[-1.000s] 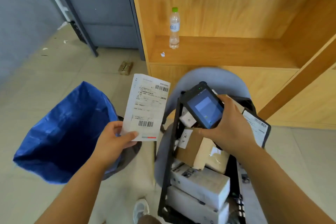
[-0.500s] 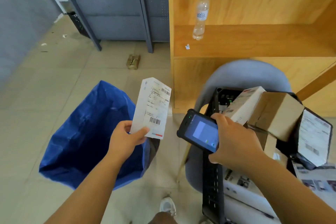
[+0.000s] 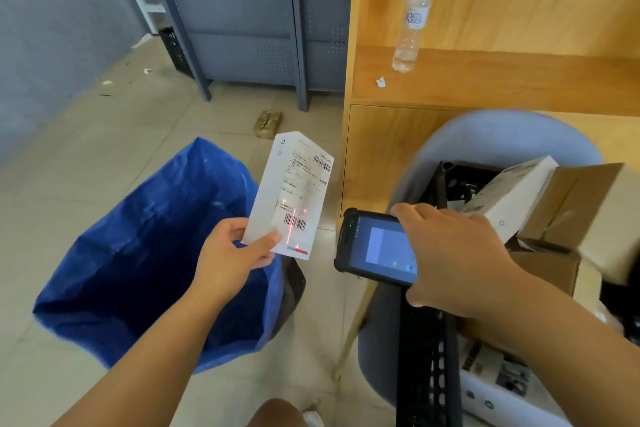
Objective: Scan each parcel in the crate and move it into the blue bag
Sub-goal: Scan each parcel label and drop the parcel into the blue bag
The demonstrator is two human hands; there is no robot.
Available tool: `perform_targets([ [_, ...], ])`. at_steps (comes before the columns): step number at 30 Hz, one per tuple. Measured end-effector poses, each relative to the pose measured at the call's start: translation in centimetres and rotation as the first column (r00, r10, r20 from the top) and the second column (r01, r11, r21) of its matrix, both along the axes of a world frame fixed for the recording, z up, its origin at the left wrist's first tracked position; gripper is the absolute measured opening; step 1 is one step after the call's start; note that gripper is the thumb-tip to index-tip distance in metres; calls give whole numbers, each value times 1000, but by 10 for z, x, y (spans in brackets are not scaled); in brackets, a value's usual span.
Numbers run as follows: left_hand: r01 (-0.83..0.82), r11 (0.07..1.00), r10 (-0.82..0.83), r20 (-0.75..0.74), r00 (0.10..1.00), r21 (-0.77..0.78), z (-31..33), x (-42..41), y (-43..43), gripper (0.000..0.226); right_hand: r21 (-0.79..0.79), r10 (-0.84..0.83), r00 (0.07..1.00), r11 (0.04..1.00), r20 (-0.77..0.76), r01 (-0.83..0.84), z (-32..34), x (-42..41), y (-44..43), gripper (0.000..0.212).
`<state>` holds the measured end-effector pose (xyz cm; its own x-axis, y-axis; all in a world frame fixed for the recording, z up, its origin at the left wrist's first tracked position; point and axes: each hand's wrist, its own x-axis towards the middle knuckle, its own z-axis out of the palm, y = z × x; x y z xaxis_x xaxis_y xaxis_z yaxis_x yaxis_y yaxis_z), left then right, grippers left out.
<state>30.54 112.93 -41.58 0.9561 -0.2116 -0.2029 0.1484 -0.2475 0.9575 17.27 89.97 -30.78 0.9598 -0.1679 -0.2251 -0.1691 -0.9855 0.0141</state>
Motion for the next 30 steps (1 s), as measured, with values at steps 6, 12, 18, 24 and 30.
perform_targets([
  [6,29,995,-21,79,997,-99,-22,-5,19,32,-135,34,998,991,46,-27,-20,-19,26,81],
  [12,41,987,-22,117,993,-156,-44,-24,58,34,-192,-28,993,980,117,50,-29,-47,62,74],
  [18,39,980,-21,92,996,-197,-60,-37,100,33,-163,-84,994,982,65,94,-37,-67,105,83],
  [24,-32,979,48,72,996,-201,-72,-34,137,31,-136,-92,992,985,85,103,-43,-56,142,74],
  [30,-103,991,106,-34,994,87,-94,-13,178,37,4,-117,990,993,80,117,-62,-40,174,71],
])
